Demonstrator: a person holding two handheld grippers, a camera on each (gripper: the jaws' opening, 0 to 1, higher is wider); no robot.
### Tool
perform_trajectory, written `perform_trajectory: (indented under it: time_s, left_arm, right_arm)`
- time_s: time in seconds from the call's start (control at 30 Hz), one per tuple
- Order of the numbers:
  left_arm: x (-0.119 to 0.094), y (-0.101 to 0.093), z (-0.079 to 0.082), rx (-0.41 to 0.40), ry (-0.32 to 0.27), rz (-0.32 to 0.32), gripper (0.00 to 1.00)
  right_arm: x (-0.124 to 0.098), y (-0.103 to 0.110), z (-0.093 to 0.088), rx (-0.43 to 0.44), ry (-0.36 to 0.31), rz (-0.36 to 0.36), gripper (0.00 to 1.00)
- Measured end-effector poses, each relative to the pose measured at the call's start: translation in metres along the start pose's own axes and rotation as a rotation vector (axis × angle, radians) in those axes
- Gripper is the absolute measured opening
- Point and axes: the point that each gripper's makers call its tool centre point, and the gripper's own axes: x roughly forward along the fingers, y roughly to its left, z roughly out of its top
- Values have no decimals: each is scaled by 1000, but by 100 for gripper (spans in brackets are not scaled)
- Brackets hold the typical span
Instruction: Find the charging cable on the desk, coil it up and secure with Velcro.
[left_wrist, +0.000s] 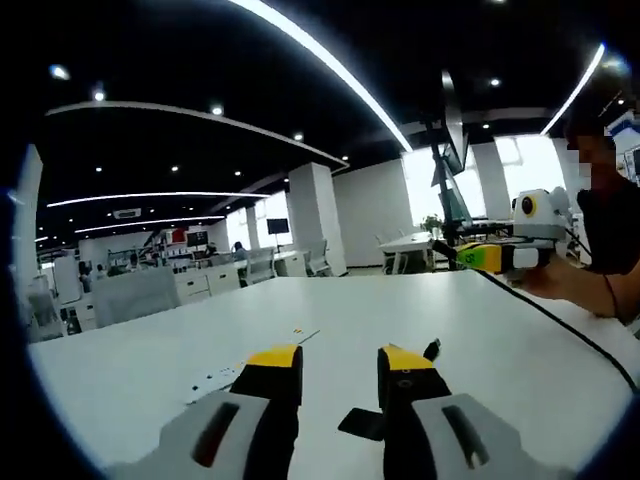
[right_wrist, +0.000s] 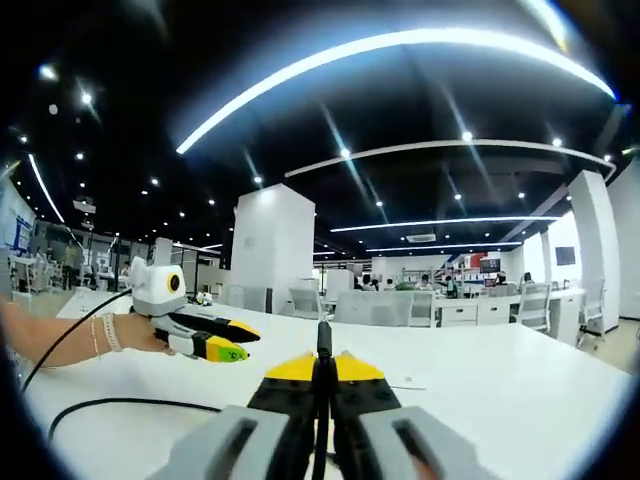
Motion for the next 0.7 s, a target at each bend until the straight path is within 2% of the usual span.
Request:
perform_trajectory:
  time_s: [0.03, 0.17, 0.27, 0.47, 0.5, 0.57, 0.6, 0.7]
  left_arm:
    - [-3, 7, -1, -24, -17, 43, 32]
    - [-6, 16, -11, -29, -7, 63, 33]
    - [-8, 27, -24, -3, 69, 86, 34]
    - [-8, 26, -31, -43, 60, 59, 36]
    - [-8, 24, -36, -29, 85, 50, 38]
    - [-10, 29, -50, 43, 147, 75, 44]
    - [-12, 28, -57, 50, 172, 65, 43]
    - [-11, 29, -62, 15, 155, 66, 43]
  right_arm:
    - [1, 2, 0, -2, -1, 13, 5]
    - [6, 7, -1, -36, 15, 29, 5]
    - [11, 14, 2, -43, 16, 66, 5]
    - [25, 21, -2, -94, 68, 95, 5]
    - [28, 23, -2, -94, 73, 107, 5]
    - [38, 23, -6, -121, 110, 126, 5]
    - [41, 24, -8, -129, 118, 134, 5]
    - [47, 30, -14, -136, 149, 173, 5]
